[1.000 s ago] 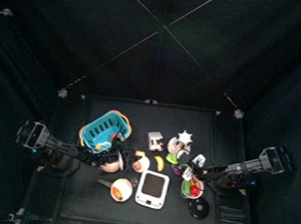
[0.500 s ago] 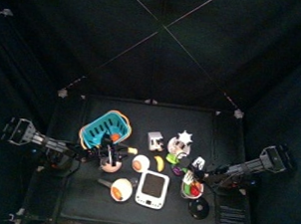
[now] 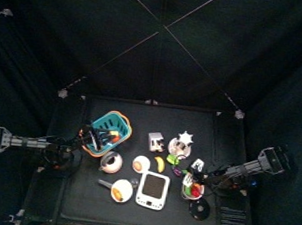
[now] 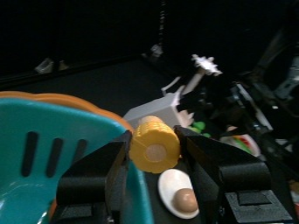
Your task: Place bottom corn half into basket
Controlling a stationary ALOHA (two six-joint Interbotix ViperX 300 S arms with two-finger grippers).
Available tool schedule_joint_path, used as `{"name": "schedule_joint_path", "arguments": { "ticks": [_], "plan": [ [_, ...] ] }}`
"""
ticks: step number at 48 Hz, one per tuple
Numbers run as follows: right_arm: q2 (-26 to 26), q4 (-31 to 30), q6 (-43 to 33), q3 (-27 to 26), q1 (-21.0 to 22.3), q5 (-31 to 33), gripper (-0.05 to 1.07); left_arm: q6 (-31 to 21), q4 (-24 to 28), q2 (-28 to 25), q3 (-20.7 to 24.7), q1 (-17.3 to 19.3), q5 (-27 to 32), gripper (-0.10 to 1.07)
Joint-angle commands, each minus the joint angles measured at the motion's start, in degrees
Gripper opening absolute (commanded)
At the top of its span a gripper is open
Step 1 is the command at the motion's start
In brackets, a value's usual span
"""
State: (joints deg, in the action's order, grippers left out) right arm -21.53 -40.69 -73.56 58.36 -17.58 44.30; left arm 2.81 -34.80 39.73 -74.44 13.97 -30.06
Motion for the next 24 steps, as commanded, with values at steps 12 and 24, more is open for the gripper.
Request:
{"name": "schedule_joint_path", "arguments": {
  "ticks": [12, 24],
  "plan": [
    [1.1, -0.3, 0.3, -0.4, 1.1, -1.1, 0.94, -0.1, 1.1, 0.1, -0.1, 8.4, 11.3, 0.89],
    [1.1, -0.5, 0.3, -0.4, 1.2, -1.2, 0.94, -0.1, 1.3, 0.1, 0.0, 8.8, 12.9, 1.02]
  ]
}}
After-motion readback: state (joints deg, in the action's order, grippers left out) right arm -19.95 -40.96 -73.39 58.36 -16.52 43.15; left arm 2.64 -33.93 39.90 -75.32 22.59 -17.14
